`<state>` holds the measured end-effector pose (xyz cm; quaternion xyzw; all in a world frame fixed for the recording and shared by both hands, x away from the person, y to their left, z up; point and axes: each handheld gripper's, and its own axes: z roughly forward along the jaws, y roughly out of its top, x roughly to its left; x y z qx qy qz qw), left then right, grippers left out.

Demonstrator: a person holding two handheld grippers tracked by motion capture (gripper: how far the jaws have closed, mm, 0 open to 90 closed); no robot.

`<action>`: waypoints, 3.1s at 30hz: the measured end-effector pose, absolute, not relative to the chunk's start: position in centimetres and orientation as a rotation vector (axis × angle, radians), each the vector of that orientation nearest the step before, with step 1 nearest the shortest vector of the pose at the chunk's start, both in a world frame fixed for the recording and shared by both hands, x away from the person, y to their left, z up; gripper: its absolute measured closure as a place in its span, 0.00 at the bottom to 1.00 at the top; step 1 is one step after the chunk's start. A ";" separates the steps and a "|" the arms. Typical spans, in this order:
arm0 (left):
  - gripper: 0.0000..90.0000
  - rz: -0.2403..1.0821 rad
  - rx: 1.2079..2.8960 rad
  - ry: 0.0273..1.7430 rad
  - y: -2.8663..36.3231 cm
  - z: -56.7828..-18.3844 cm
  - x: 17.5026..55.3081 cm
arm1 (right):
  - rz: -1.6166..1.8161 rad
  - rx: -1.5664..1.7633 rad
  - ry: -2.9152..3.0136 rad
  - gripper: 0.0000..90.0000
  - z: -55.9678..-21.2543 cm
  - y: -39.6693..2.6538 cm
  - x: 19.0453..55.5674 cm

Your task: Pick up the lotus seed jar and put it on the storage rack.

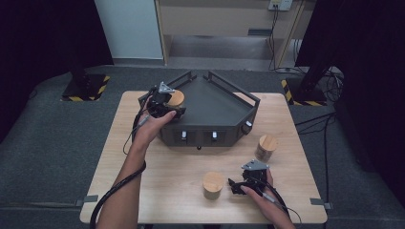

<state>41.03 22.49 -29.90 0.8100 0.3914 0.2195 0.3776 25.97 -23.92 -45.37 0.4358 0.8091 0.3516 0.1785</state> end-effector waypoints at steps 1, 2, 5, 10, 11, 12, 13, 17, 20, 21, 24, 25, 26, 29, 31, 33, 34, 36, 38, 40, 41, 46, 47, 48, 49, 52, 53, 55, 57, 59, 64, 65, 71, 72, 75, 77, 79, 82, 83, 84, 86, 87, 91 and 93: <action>0.27 0.559 2.073 1.002 22.5 -29.9 41.1 | 0.994 1.230 2.288 0.00 -45.4 -23.9 26.0; 0.27 0.556 2.071 1.003 22.5 -30.0 41.1 | 0.994 1.232 2.288 0.00 -45.4 -23.9 26.0; 0.27 0.551 2.076 1.004 22.6 -30.3 41.3 | 0.994 1.232 2.288 0.00 -45.4 -23.9 26.0; 0.27 0.538 2.079 1.008 22.7 -30.6 41.4 | 0.994 1.233 2.289 0.00 -45.4 -23.9 26.0; 0.27 0.538 2.078 1.010 22.7 -30.7 41.4 | 0.994 1.233 2.288 0.00 -45.4 -23.9 26.0; 0.27 0.535 2.075 1.011 22.7 -30.7 41.5 | 0.994 1.231 2.289 0.00 -45.4 -23.9 26.0; 0.27 0.534 2.072 1.012 22.8 -30.8 41.5 | 0.994 1.232 2.288 0.00 -45.4 -23.9 26.0; 0.27 0.532 2.085 1.013 22.7 -30.7 41.7 | 0.994 1.231 2.289 0.00 -45.4 -23.9 26.0; 0.27 0.527 2.082 1.021 22.7 -30.9 41.8 | 0.995 1.232 2.288 0.00 -45.4 -23.9 26.0; 0.27 0.525 2.084 1.022 22.7 -31.0 41.8 | 0.995 1.233 2.288 0.00 -45.4 -23.9 26.0; 0.27 0.519 2.079 1.024 22.9 -31.1 41.9 | 0.995 1.233 2.288 0.00 -45.4 -23.9 26.0; 0.27 0.518 2.081 1.025 22.9 -31.0 41.9 | 0.995 1.232 2.288 0.00 -45.4 -23.9 26.0; 0.27 0.518 2.083 1.026 22.9 -31.0 42.0 | 0.995 1.233 2.288 0.00 -45.4 -23.9 26.0; 0.27 0.514 2.083 1.033 22.9 -30.9 42.0 | 0.995 1.233 2.288 0.00 -45.4 -23.9 26.0; 0.27 0.509 2.082 1.038 22.9 -30.9 42.1 | 0.995 1.233 2.288 0.00 -45.4 -23.9 26.0; 0.27 0.501 2.070 1.048 23.0 -31.1 42.1 | 0.995 1.232 2.288 0.00 -45.4 -23.9 26.0; 0.27 0.498 2.068 1.051 23.1 -31.1 42.1 | 0.995 1.232 2.289 0.00 -45.4 -23.9 26.0; 0.27 0.493 2.070 1.053 23.1 -31.0 42.2 | 0.995 1.233 2.288 0.00 -45.4 -23.9 26.0; 0.27 0.486 2.071 1.057 23.1 -31.0 42.3 | 0.995 1.233 2.288 0.00 -45.4 -23.9 26.0; 0.27 0.482 2.070 1.059 23.2 -31.0 42.4 | 0.995 1.232 2.288 0.00 -45.4 -23.9 26.0; 0.27 0.482 2.068 1.059 23.2 -31.1 42.4 | 0.994 1.233 2.288 0.00 -45.4 -23.9 26.0; 0.27 0.480 2.064 1.060 23.3 -31.1 42.4 | 0.995 1.233 2.288 0.00 -45.4 -23.9 26.0; 0.27 0.481 2.063 1.062 23.3 -31.1 42.3 | 0.995 1.232 2.288 0.00 -45.4 -23.9 26.0; 0.26 0.483 2.065 1.061 23.2 -31.1 42.3 | 0.995 1.232 2.288 0.00 -45.4 -23.9 26.0; 0.23 0.487 2.064 1.062 23.2 -31.0 42.2 | 0.995 1.232 2.288 0.00 -45.4 -23.9 26.0; 0.14 0.492 2.050 1.063 23.4 -30.9 41.8 | 0.995 1.230 2.289 0.00 -45.4 -23.9 26.0; 0.12 0.506 2.044 1.070 23.5 -30.7 41.5 | 0.995 1.233 2.288 0.00 -45.4 -23.9 26.0; 0.10 0.523 2.047 1.070 23.5 -30.5 40.9 | 0.995 1.233 2.288 0.00 -45.4 -23.9 26.0; 0.09 0.536 2.052 1.059 23.6 -30.3 40.4 | 0.995 1.232 2.288 0.00 -45.4 -23.9 26.0; 0.08 0.543 2.051 1.050 23.9 -30.1 39.8 | 0.995 1.235 2.288 0.00 -45.4 -23.9 26.0; 0.08 0.552 2.029 1.043 24.6 -29.9 38.5 | 0.995 1.233 2.288 0.00 -45.4 -23.9 26.0; 0.08 0.555 2.031 1.039 24.7 -29.8 38.3 | 0.995 1.233 2.288 0.00 -45.4 -23.9 26.0; 0.07 0.560 2.044 1.028 24.8 -29.6 36.9 | 0.994 1.234 2.288 0.00 -45.4 -23.9 26.0; 0.07 0.562 2.045 1.026 24.8 -29.6 36.7 | 0.994 1.234 2.289 0.00 -45.4 -23.9 26.0; 0.07 0.564 2.046 1.028 24.9 -29.6 36.3 | 0.994 1.234 2.289 0.00 -45.4 -23.9 26.0; 0.07 0.563 2.038 1.033 25.1 -29.7 36.0 | 0.994 1.235 2.289 0.00 -45.4 -23.9 26.0; 0.07 0.560 2.030 1.039 25.2 -29.9 35.8 | 0.994 1.235 2.289 0.00 -45.4 -23.9 26.0; 0.07 0.565 2.035 1.036 25.2 -30.0 35.4 | 0.994 1.234 2.289 0.00 -45.4 -23.9 26.0; 0.07 0.567 2.040 1.036 25.2 -30.1 35.3 | 0.994 1.234 2.289 0.00 -45.4 -23.9 26.0; 0.07 0.568 2.042 1.038 25.3 -30.2 35.1 | 0.994 1.234 2.289 0.00 -45.4 -23.9 26.0; 0.07 0.569 2.046 1.039 25.3 -30.4 34.8 | 0.994 1.234 2.289 0.00 -45.4 -23.9 26.0; 0.07 0.566 2.048 1.038 25.4 -30.6 34.6 | 0.994 1.234 2.289 0.00 -45.4 -23.9 26.0; 0.07 0.568 2.062 1.053 25.5 -31.3 34.1 | 0.993 1.232 2.291 0.00 -45.3 -23.9 26.0; 0.07 0.568 2.065 1.062 25.6 -31.5 33.8 | 0.995 1.233 2.294 0.00 -45.3 -24.0 26.1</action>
